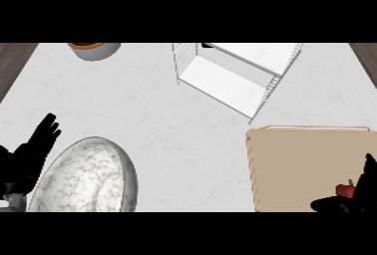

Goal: Pick the bell pepper from the tray and place it in the tiered shelf

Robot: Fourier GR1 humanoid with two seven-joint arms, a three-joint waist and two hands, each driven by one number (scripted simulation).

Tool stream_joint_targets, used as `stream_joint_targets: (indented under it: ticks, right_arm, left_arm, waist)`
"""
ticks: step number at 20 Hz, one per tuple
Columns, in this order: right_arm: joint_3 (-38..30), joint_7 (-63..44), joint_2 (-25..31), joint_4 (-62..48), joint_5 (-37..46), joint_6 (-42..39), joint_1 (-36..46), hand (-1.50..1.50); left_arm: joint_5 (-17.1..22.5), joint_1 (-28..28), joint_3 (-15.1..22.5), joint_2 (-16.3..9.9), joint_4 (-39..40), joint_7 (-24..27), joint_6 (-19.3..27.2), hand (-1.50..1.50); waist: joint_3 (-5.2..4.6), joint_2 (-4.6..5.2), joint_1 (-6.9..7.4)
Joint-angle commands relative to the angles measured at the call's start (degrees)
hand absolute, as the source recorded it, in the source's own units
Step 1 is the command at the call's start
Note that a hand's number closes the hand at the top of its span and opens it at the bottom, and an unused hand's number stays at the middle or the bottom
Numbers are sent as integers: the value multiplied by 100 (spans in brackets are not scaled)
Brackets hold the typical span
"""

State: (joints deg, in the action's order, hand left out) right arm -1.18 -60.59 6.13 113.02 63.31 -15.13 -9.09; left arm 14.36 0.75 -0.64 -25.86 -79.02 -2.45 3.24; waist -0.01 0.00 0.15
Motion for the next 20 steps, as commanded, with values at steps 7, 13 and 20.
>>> stream_joint_targets:
  ticks: [7, 13, 20]
  right_arm:
    - [-536, 326, 51, -491, -11, -99, -225, -150]
    - [-1021, 764, 243, -991, -113, 84, 97, -150]
    - [-784, 969, -127, -1653, 106, 709, -42, -150]
  left_arm:
    - [-339, -85, -81, 265, -374, -478, 166, 0]
    - [-403, 379, -256, 403, -334, -92, -286, 0]
    - [-470, 61, -708, 395, 106, 36, -625, 0]
  waist:
    - [3, -3, -21]
    - [2, -3, -7]
    - [1, 0, -21]
